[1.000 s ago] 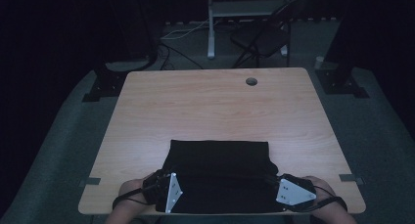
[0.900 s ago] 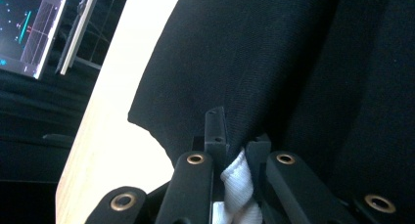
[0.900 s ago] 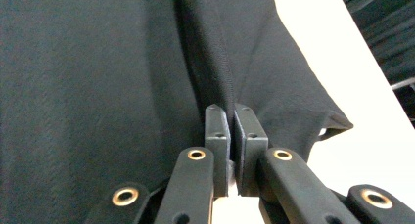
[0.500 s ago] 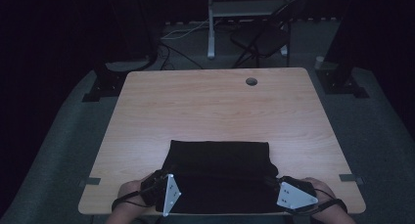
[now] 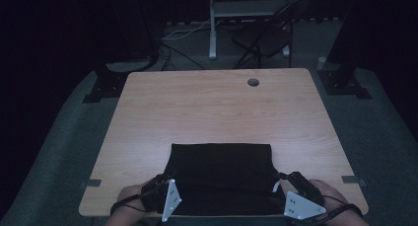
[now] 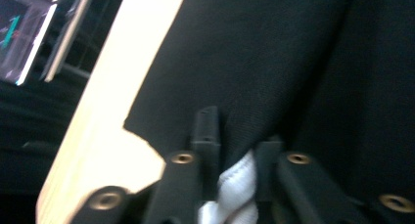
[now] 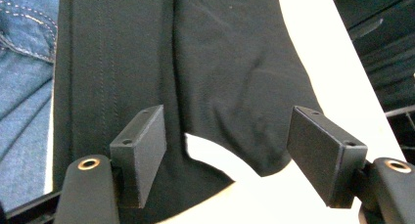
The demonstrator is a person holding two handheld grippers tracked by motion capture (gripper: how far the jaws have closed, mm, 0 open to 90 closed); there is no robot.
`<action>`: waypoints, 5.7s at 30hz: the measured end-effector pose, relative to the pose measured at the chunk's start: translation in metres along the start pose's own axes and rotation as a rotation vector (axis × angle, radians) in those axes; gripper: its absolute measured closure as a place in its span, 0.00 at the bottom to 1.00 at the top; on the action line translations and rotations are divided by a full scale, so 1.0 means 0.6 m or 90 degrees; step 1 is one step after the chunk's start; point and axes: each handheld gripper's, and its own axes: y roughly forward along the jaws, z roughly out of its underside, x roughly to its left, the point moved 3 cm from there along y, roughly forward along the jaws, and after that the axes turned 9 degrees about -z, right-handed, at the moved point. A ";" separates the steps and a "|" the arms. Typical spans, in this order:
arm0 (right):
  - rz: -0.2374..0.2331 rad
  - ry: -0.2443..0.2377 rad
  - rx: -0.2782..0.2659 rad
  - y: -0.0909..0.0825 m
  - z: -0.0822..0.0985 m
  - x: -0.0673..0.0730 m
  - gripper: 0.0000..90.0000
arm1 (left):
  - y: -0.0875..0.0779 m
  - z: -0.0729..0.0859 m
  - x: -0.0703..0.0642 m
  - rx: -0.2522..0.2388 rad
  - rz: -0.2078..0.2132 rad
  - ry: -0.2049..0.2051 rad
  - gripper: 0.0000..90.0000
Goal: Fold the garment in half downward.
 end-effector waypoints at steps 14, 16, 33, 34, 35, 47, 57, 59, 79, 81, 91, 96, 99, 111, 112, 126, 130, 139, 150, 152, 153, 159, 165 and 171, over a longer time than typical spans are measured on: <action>-0.077 0.230 0.022 0.028 0.013 -0.027 0.69 | 0.011 -0.005 0.001 0.012 0.038 -0.025 0.94; -0.065 0.236 0.016 0.026 0.018 -0.021 0.88 | 0.012 -0.005 0.001 0.015 0.040 -0.033 0.95; 0.027 0.105 -0.002 0.013 0.007 0.002 0.93 | -0.001 0.008 0.003 -0.038 0.027 -0.054 0.95; 0.026 0.107 -0.003 0.013 0.006 0.003 0.93 | -0.002 0.007 0.004 -0.044 0.020 -0.053 0.95; 0.031 0.099 -0.004 0.012 0.005 0.002 0.93 | -0.003 0.007 0.006 -0.052 0.016 -0.058 0.95; 0.056 0.099 -0.038 -0.010 -0.006 -0.001 0.93 | -0.034 -0.004 0.019 -0.075 -0.016 -0.064 0.95; 0.055 0.095 -0.081 -0.042 -0.015 0.019 0.92 | -0.070 -0.010 0.022 -0.113 -0.016 -0.087 0.95; 0.054 0.091 -0.080 -0.047 -0.015 0.025 0.92 | -0.081 -0.010 0.014 -0.113 0.006 -0.077 0.95; -0.032 0.091 -0.043 -0.044 0.001 0.082 0.91 | -0.103 0.001 -0.025 -0.086 0.096 -0.055 0.93; -0.039 0.095 -0.038 -0.041 0.005 0.082 0.91 | -0.102 0.005 -0.025 -0.083 0.111 -0.057 0.90; -0.119 0.179 -0.100 -0.048 0.014 0.069 0.31 | -0.116 0.028 0.013 -0.108 0.200 -0.192 0.49; -0.100 0.205 -0.137 -0.035 0.005 0.039 0.24 | -0.100 0.014 0.036 -0.111 0.200 -0.250 0.44; -0.109 0.221 -0.149 -0.016 0.003 0.019 0.23 | -0.096 -0.003 0.042 -0.142 0.235 -0.274 0.43; -0.167 0.263 -0.115 0.018 0.020 0.006 0.23 | -0.068 -0.017 0.022 -0.067 0.306 -0.212 0.43; -0.168 0.266 -0.115 0.017 0.022 0.004 0.23 | -0.061 -0.012 0.018 -0.053 0.316 -0.213 0.43; -0.242 0.367 -0.081 0.027 0.033 -0.012 0.15 | -0.022 0.025 0.023 -0.012 0.387 -0.342 0.22; -0.229 0.354 -0.117 0.021 0.019 -0.027 0.11 | -0.019 0.015 0.032 -0.037 0.388 -0.357 0.22; -0.257 0.278 -0.044 0.044 -0.001 -0.024 0.11 | 0.008 -0.005 0.025 -0.003 0.385 -0.310 0.22; -0.260 0.299 -0.058 0.010 0.038 0.003 0.11 | 0.009 0.008 0.025 -0.030 0.387 -0.327 0.22; -0.249 0.298 -0.082 0.007 0.033 -0.005 0.11 | 0.010 0.008 0.029 -0.027 0.388 -0.334 0.22; -0.244 0.302 -0.095 0.005 0.029 -0.012 0.11 | 0.011 0.006 0.031 -0.031 0.389 -0.338 0.22; -0.247 0.309 -0.108 0.025 0.008 -0.061 0.11 | 0.026 -0.010 0.049 -0.053 0.379 -0.335 0.22; -0.287 0.332 -0.064 0.070 0.011 -0.079 0.11 | 0.068 0.005 0.056 -0.011 0.388 -0.362 0.22; -0.300 0.376 -0.056 0.074 0.034 -0.091 0.11 | 0.071 0.014 0.060 -0.002 0.368 -0.349 0.22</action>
